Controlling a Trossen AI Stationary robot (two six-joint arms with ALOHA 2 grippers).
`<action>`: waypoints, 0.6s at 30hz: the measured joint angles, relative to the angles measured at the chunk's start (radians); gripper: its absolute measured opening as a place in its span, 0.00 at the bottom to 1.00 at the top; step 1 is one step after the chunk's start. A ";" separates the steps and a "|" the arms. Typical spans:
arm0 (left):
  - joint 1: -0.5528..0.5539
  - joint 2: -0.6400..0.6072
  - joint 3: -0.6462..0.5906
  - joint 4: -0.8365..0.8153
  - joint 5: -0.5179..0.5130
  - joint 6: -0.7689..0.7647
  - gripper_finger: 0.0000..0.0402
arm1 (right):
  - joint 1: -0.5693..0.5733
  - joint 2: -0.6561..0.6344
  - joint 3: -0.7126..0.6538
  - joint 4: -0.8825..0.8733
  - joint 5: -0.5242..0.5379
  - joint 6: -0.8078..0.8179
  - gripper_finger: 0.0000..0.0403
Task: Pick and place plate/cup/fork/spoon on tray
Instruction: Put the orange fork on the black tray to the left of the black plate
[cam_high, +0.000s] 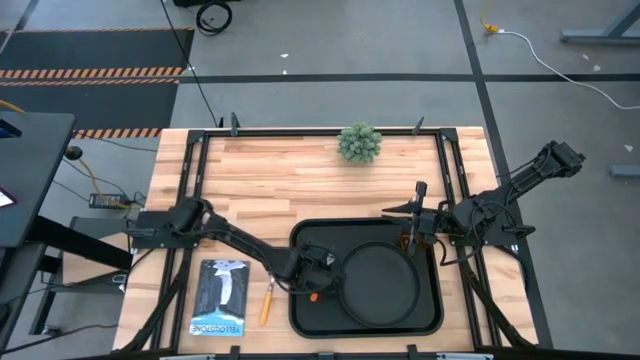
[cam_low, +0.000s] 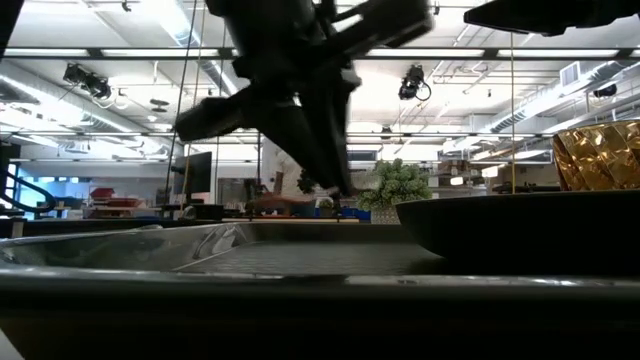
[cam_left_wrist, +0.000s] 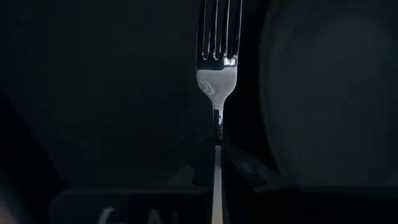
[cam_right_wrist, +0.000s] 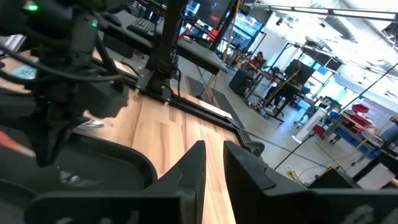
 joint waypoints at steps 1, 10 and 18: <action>-0.002 0.009 0.010 0.000 0.001 -0.001 0.05 | 0.000 0.000 0.000 0.001 -0.001 0.000 0.16; 0.004 0.072 0.028 0.021 0.003 0.003 0.05 | 0.001 0.000 0.000 0.010 -0.009 0.000 0.16; 0.013 0.073 0.028 0.031 -0.004 0.001 0.07 | 0.000 0.000 0.000 0.013 -0.011 -0.001 0.16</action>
